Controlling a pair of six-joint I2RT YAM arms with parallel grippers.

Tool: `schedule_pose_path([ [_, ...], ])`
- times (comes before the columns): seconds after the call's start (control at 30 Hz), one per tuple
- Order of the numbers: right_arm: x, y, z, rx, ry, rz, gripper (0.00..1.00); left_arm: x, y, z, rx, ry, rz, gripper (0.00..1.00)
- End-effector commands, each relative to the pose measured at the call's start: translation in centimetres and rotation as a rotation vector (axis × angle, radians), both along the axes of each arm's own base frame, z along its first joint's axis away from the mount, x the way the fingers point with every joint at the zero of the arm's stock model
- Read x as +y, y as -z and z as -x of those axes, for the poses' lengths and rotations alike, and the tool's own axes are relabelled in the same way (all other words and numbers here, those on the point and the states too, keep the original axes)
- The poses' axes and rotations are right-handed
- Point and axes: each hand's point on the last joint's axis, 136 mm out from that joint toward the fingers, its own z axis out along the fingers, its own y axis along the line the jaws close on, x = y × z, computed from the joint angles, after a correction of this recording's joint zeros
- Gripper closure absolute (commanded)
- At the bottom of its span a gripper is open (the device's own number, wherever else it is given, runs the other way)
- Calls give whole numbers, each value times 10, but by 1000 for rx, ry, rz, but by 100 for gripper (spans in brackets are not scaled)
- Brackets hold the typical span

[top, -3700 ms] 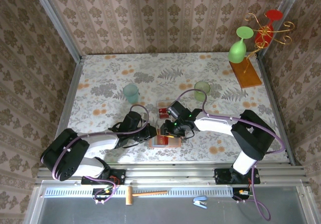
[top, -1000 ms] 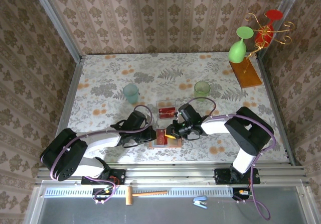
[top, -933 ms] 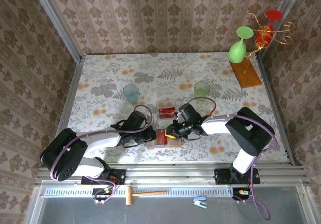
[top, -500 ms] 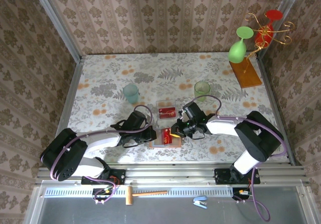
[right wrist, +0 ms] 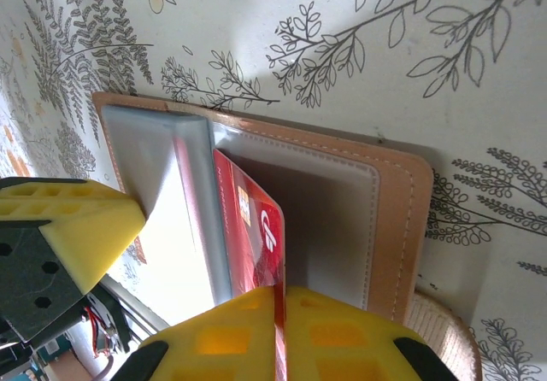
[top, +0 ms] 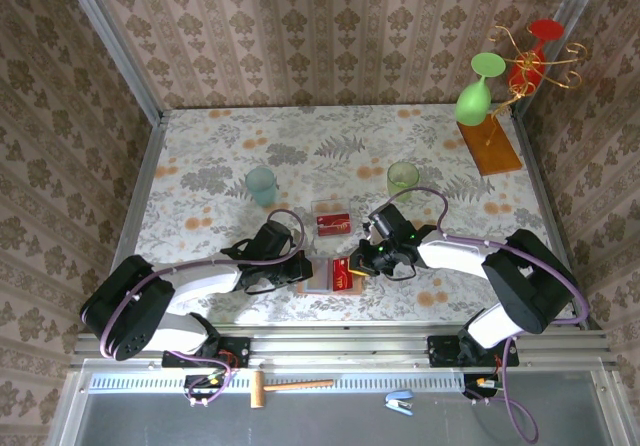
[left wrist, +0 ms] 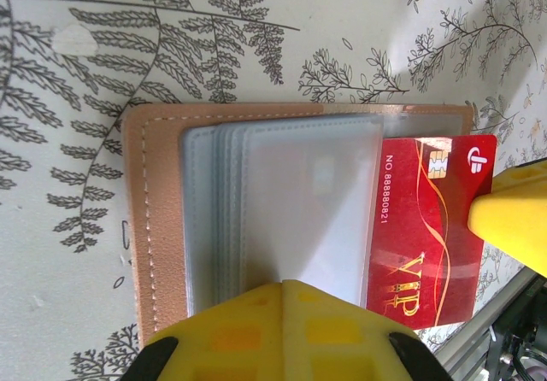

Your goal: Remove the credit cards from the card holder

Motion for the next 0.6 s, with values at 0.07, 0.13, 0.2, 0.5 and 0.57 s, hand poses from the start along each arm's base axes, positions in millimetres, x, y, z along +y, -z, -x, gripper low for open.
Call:
schedule_pose_path([
  [0.07,3,-9,-5,-12,16,-18,91,9,14,6,22,-4,-51,93],
  [0.13,7,-11,-4,-8,16,-37,90,9,14,5,21,-4,-51,93],
  [0.2,10,-13,-3,-7,13,-45,89,9,14,5,24,-5,-50,93],
  [0.5,17,-19,8,29,6,-52,85,8,12,4,17,-4,-45,93],
  [0.57,19,-22,10,30,2,-59,85,8,13,5,20,-5,-44,93],
])
